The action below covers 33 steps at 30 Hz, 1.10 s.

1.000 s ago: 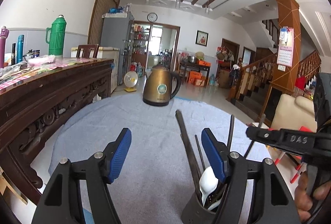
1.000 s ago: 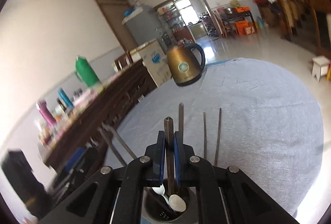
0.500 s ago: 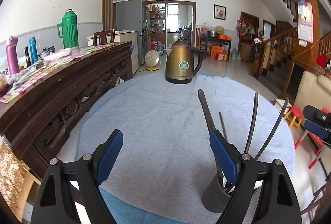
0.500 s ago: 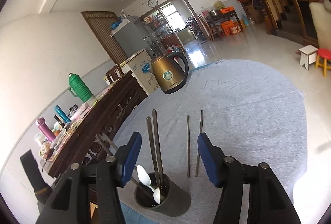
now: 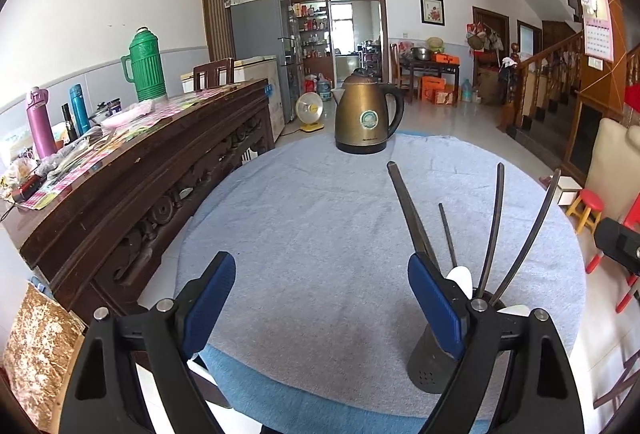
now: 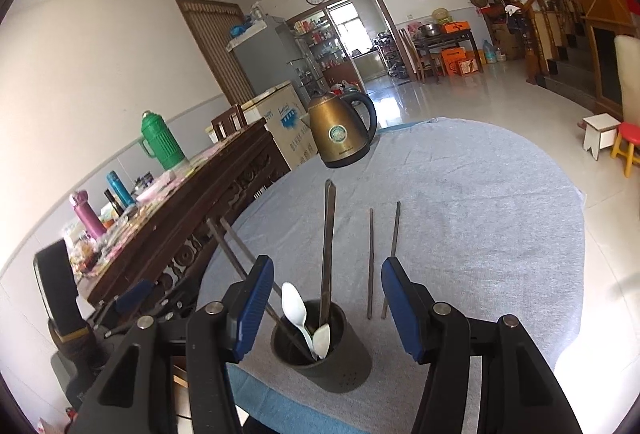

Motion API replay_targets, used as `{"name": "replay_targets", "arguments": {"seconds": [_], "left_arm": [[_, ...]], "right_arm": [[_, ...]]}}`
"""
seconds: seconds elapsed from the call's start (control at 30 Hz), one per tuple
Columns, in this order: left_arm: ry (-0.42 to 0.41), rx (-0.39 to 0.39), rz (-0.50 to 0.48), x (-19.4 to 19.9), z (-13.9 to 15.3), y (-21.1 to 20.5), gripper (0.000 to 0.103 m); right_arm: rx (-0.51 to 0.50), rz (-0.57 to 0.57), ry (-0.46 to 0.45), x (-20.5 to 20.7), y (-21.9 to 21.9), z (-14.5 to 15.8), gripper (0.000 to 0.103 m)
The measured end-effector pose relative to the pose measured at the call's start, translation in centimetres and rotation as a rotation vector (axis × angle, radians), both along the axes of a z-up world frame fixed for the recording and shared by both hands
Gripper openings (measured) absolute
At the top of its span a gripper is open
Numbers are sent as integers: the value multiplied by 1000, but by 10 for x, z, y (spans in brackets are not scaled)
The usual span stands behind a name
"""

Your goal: Organize utensils

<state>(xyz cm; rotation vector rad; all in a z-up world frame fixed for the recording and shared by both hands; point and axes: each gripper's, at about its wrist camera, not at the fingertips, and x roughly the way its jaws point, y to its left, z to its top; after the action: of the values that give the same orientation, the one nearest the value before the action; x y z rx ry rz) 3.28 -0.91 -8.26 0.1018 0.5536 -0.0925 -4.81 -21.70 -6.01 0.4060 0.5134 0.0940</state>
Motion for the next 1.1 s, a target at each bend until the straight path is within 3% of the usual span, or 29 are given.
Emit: {"name": "replay_targets", "arguments": {"seconds": [0.57, 1.1], "left_arm": [[12, 77, 88, 9, -7, 12, 90], [58, 72, 91, 21, -16, 23, 90]], "right_arm": [[-15, 42, 65, 4, 8, -22, 60], [-36, 54, 83, 13, 17, -25, 60]]}}
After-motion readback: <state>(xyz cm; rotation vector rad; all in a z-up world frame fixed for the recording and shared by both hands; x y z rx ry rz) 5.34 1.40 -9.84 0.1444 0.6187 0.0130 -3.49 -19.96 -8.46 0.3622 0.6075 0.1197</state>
